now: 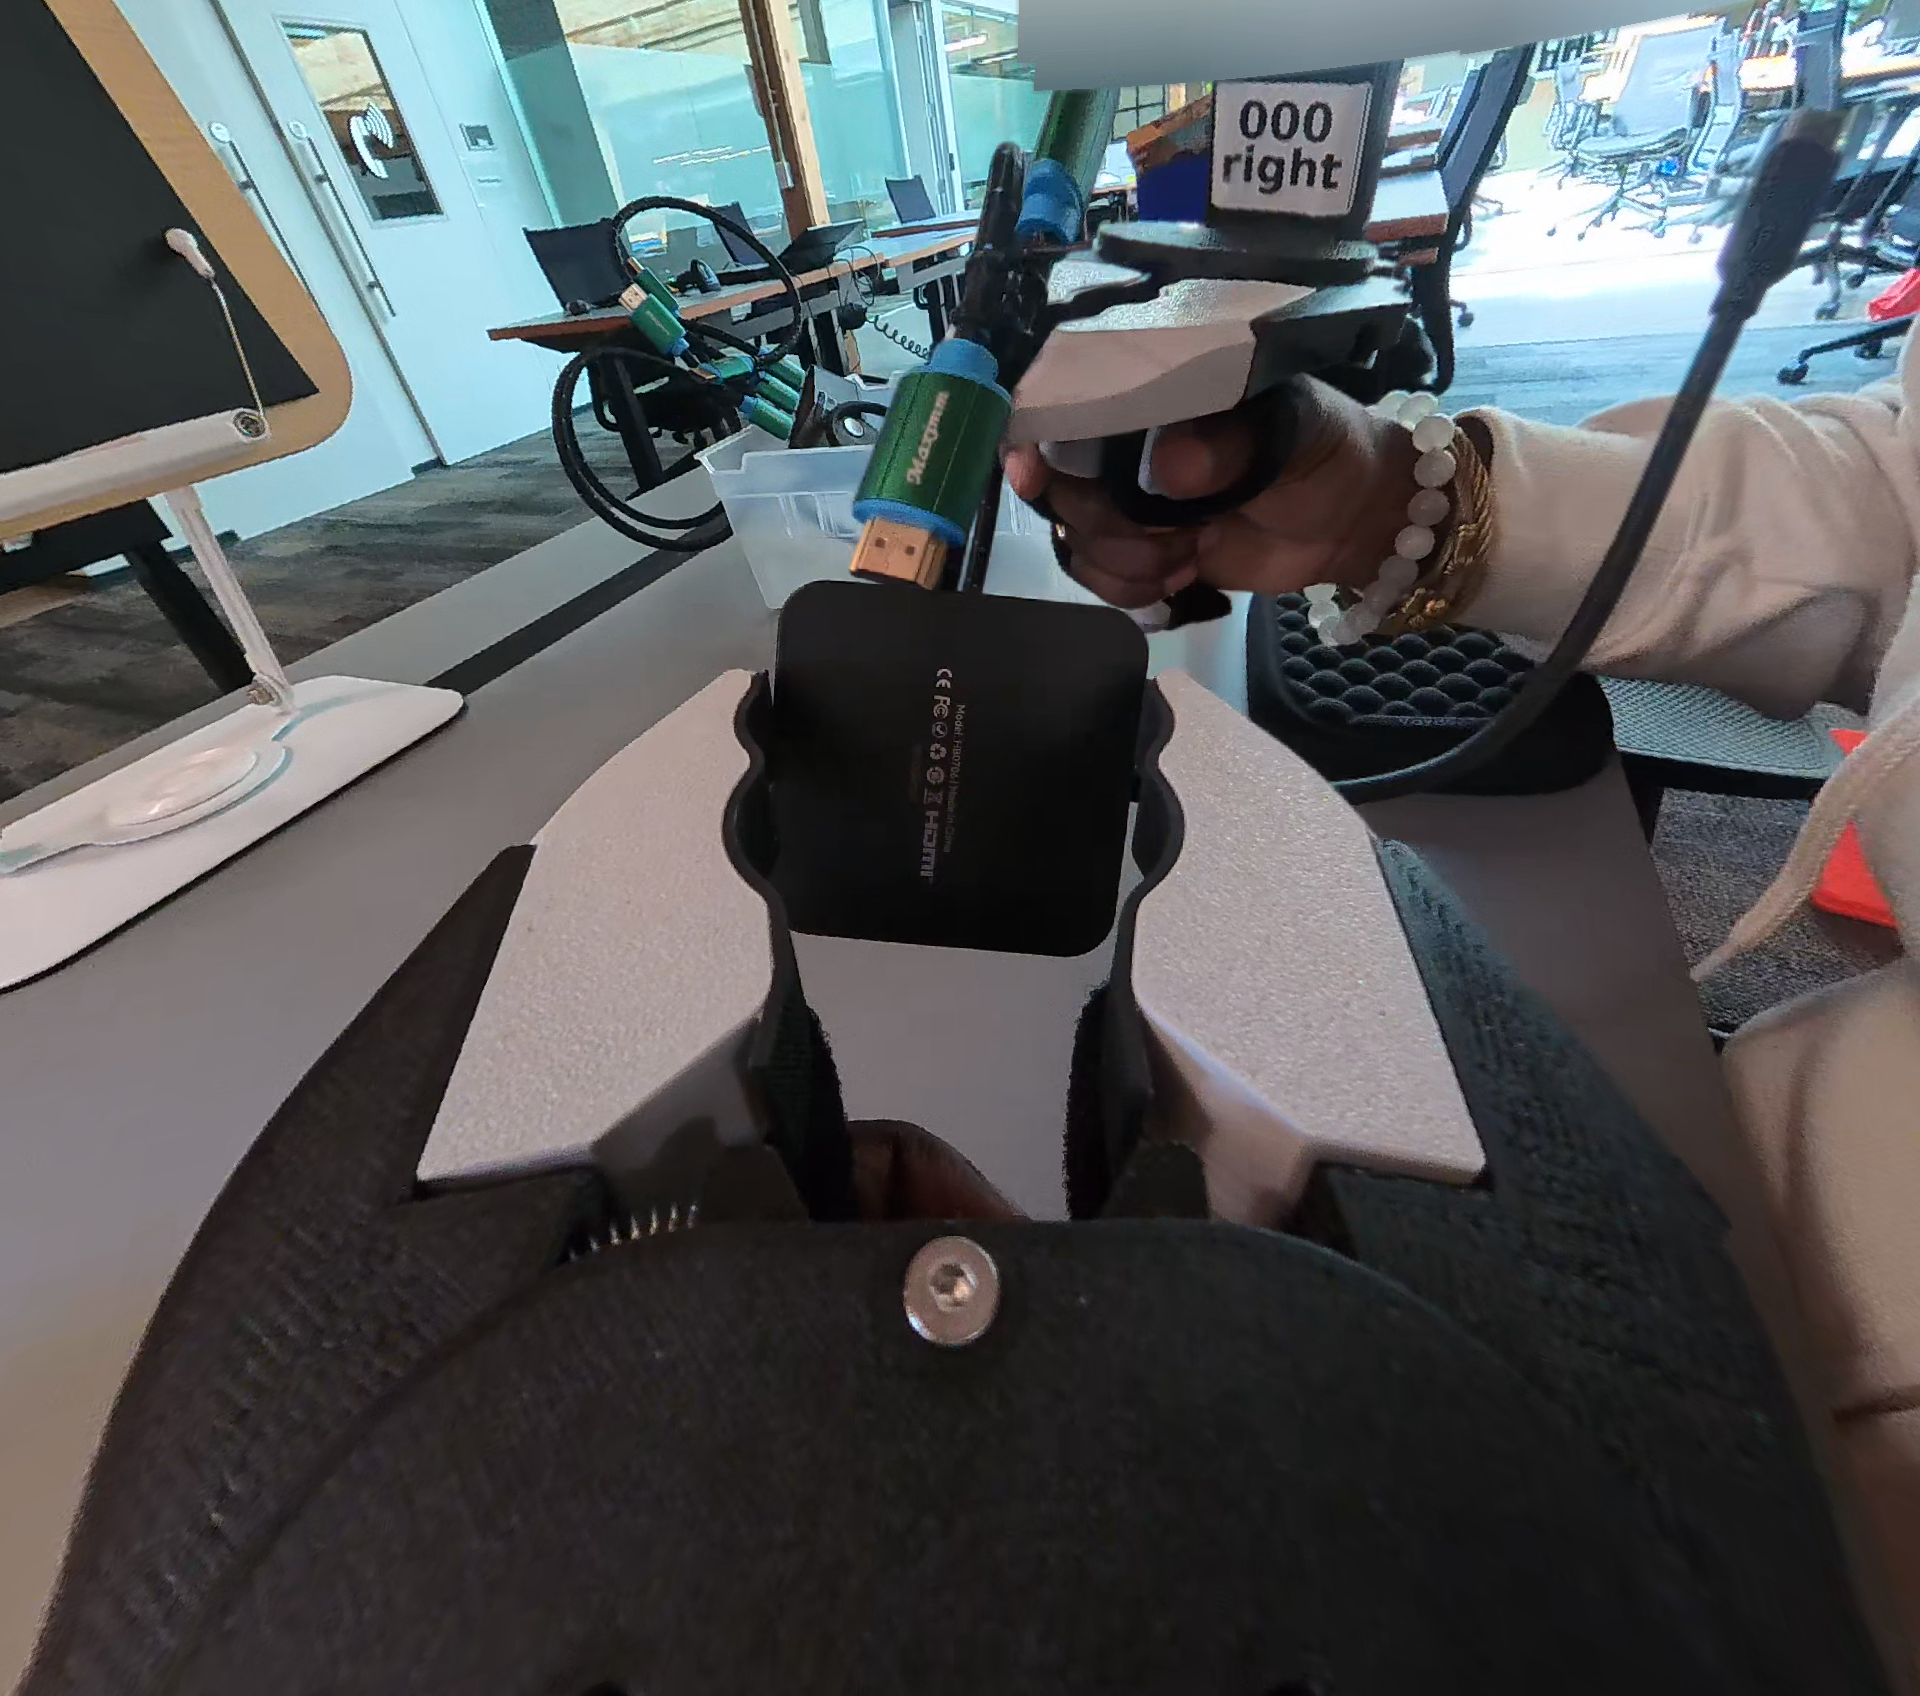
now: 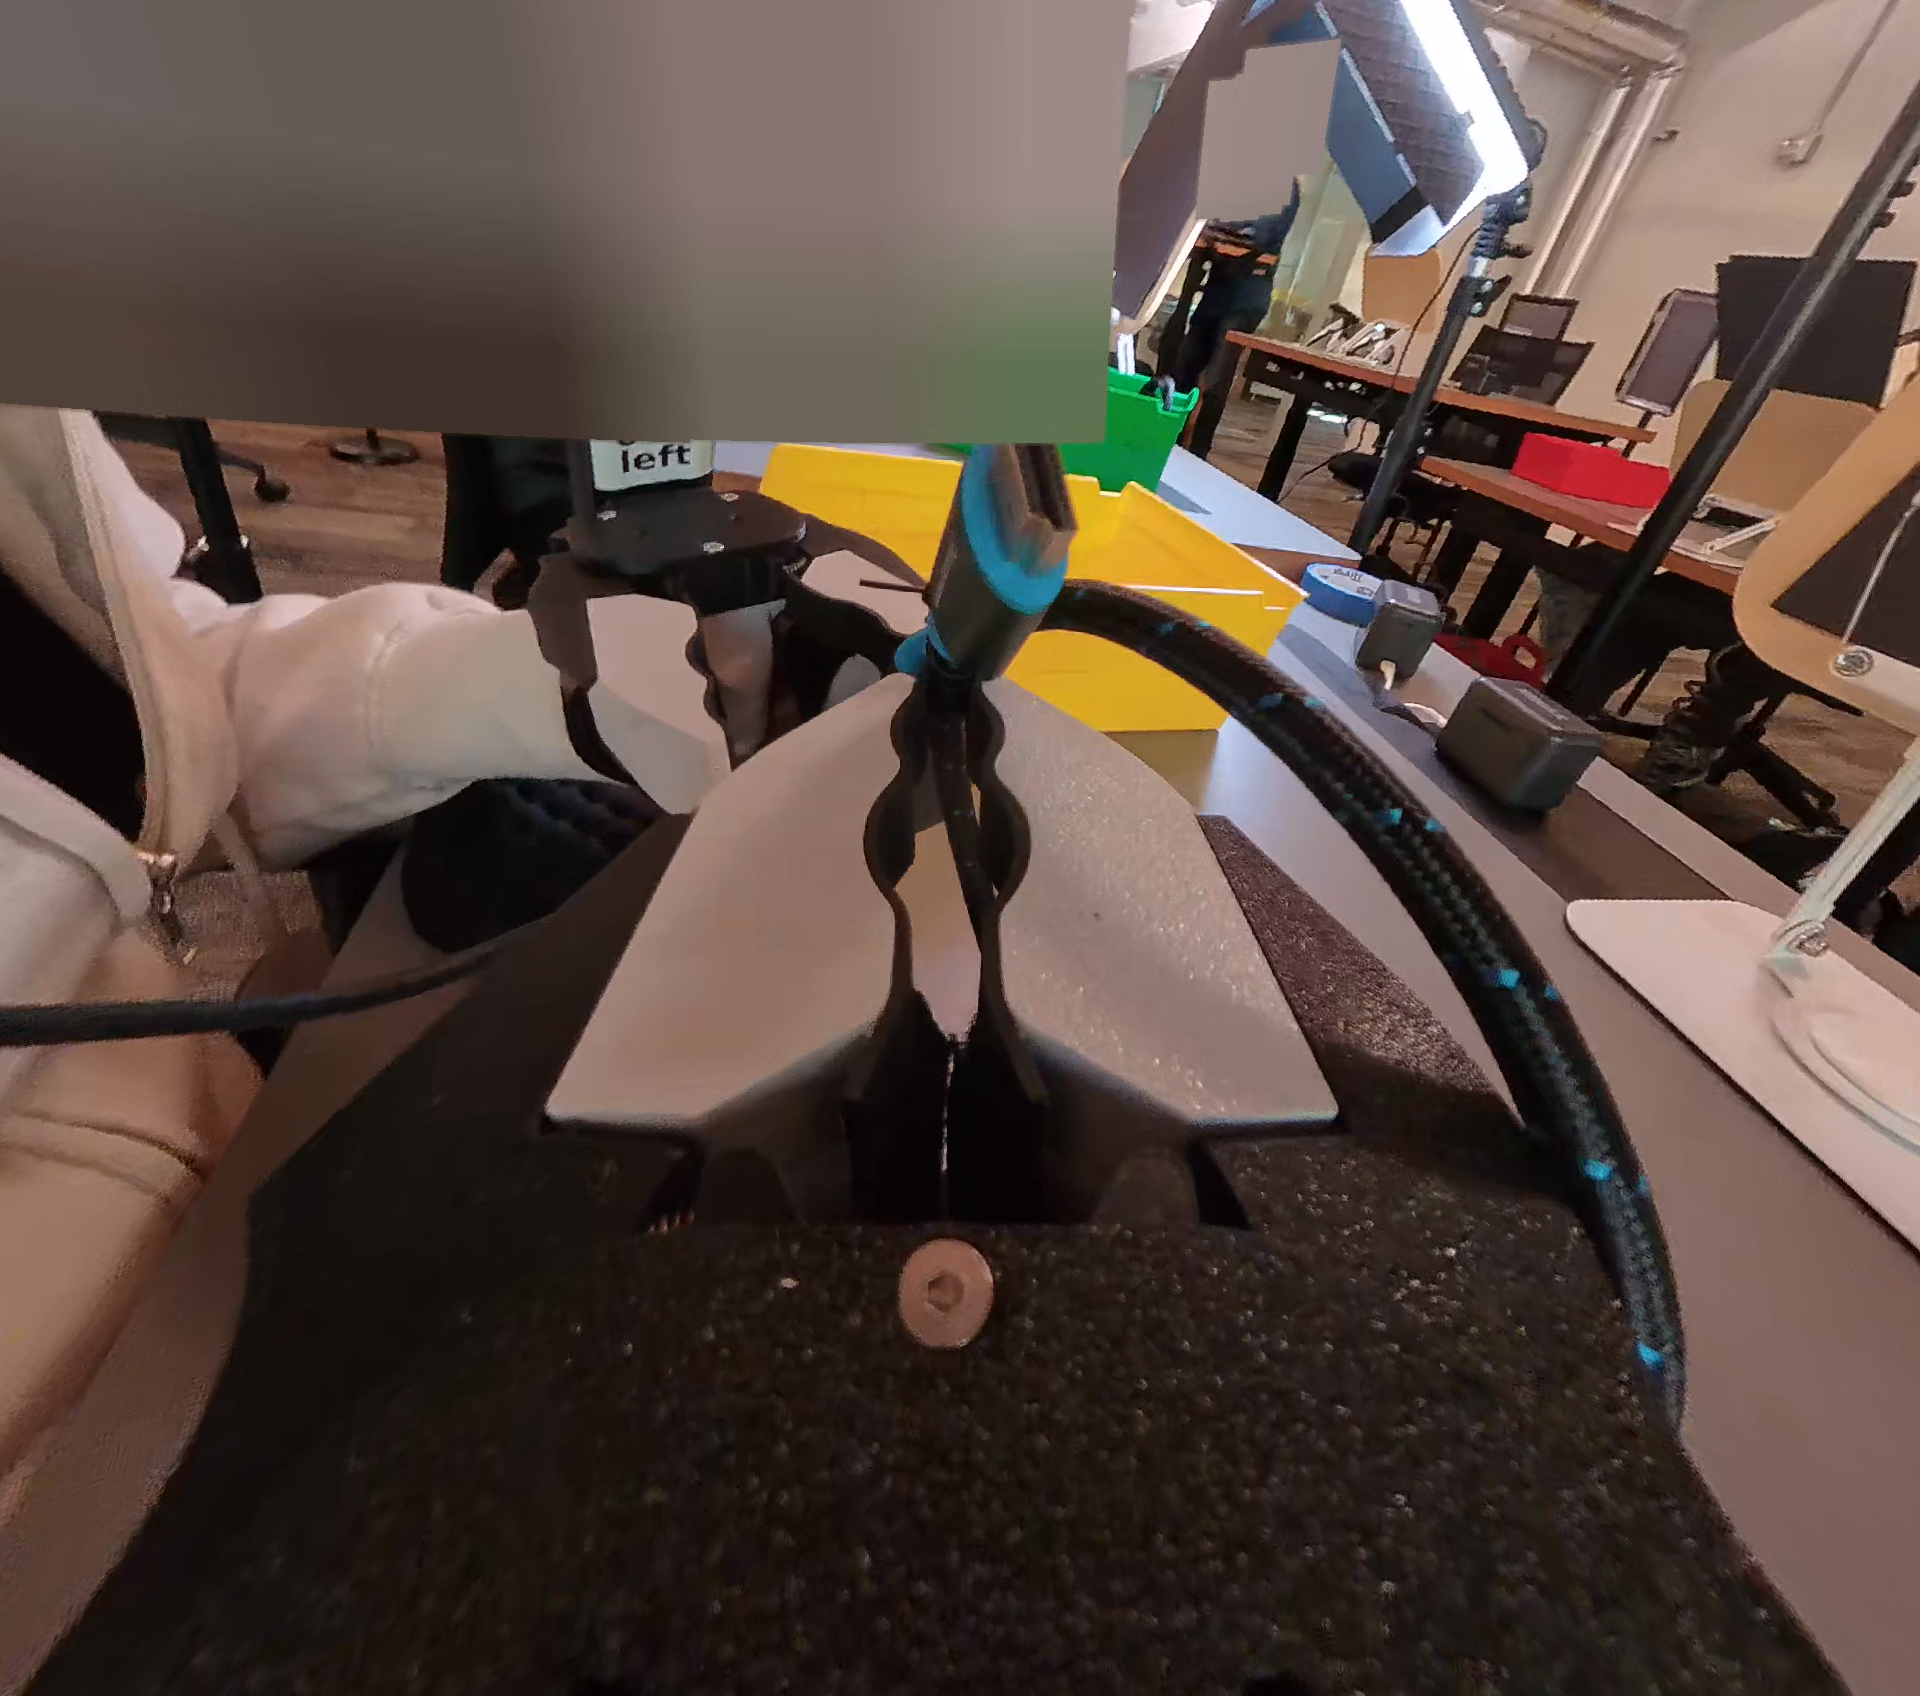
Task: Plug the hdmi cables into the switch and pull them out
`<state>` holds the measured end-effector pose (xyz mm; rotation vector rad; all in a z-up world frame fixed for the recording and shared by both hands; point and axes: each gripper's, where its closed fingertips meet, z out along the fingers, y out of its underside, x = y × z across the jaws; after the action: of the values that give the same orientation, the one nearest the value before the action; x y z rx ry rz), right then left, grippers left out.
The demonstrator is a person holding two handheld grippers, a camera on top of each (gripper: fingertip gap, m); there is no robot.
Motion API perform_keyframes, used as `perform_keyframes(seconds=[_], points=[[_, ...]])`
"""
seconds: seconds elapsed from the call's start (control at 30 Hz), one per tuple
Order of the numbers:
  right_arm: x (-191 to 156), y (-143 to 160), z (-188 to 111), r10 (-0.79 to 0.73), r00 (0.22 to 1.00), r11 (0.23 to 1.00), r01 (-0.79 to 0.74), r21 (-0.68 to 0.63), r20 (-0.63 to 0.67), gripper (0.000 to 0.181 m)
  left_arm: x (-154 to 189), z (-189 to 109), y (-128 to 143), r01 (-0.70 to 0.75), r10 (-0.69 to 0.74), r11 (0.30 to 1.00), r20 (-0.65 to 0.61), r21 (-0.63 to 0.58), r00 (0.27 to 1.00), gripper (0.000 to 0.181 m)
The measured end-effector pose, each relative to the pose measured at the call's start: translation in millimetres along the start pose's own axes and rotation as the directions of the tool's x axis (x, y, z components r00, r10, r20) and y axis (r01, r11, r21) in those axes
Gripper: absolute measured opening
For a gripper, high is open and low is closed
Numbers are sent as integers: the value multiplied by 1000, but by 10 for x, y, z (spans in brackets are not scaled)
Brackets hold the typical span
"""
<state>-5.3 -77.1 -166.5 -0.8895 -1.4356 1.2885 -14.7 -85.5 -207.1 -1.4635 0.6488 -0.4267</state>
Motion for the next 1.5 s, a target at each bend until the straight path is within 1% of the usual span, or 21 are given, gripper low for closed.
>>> perform_keyframes(seconds=[0.1, 0.2, 0.27, 0.33, 0.4, 0.5, 0.53, 0.57, 0.63, 0.77, 0.83, 0.93, 1.03, 1.1, 1.23, 1.33, 1.4, 1.5], points=[[-40, 9, -11, -38, 999, 999, 39, -31, 34, 8, 30, -5, -21, -40, 40, 999, -3, 11, 999, 67], [-81, 11, -15, -56, 996, 997, 58, -44, 63, 23, 52, -5, -38, -65, 65, 998, -6, 16, 998, 67], [-132, 15, 5, -31, 995, 998, 35, -44, 93, 36, 83, -7, -56, -64, 64, 998, -23, 27, 998, 67], [-175, 27, 49, 34, 993, 999, -31, -29, 113, 41, 105, -7, -76, -70, 71, 997, -30, 36, 997, 67], [-193, -11, 67, 108, 985, 993, -114, 42, 133, 35, 109, -13, -94, -65, 67, 997, -33, 43, 997, 67], [-166, -88, 67, 277, 943, 939, -306, 155, 185, 23, 86, -29, -96, -63, 64, 997, -24, 44, 998, 67], [-178, -113, 57, 303, 929, 921, -343, 183, 214, 17, 79, -31, -90, -63, 64, 997, -21, 39, 998, 67], [-172, -134, 51, 317, 922, 908, -363, 211, 222, 16, 74, -30, -81, -64, 65, 997, -19, 33, 998, 67], [-151, -121, 55, 315, 928, 908, -356, 222, 199, 15, 75, -25, -74, -70, 70, 997, -18, 29, 997, 67], [-122, -154, -3, 256, 952, 924, -292, 247, 167, 13, 95, -20, -65, -66, 67, 997, -34, 28, 997, 67], [-103, -133, -49, 200, 968, 955, -228, 192, 152, 13, 104, -31, -61, -48, 50, 998, -50, 30, 998, 67], [-96, -84, -133, 88, 986, 995, -94, 37, 143, 12, 133, -32, 20, -18, 16, 1000, -88, -17, 996, 67], [-132, -8, -190, 44, 983, 990, -19, -142, 180, 12, 185, -4, 171, -28, 15, 994, -118, -108, 993, 66], [-147, 51, -201, 47, 980, 978, -6, -207, 192, 12, 228, 22, 235, -37, 18, 989, -136, -142, 991, 66], [-161, 168, -191, 127, 973, 968, -79, -236, 192, 11, 239, 39, 239, -37, 17, 989, -138, -144, 990, 66], [-127, 207, -195, 158, 975, 970, -124, -210, 154, 10, 198, 35, 250, -47, 32, 988, -105, -147, 994, 66], [-128, 218, -198, 170, 975, 972, -141, -188, 146, 9, 214, 45, 271, -59, 41, 985, -109, -161, 993, 66], [-115, 284, -210, 152, 980, 970, -124, -207, 128, 9, 228, 59, 305, -48, 28, 983, -117, -175, 993, 66]])
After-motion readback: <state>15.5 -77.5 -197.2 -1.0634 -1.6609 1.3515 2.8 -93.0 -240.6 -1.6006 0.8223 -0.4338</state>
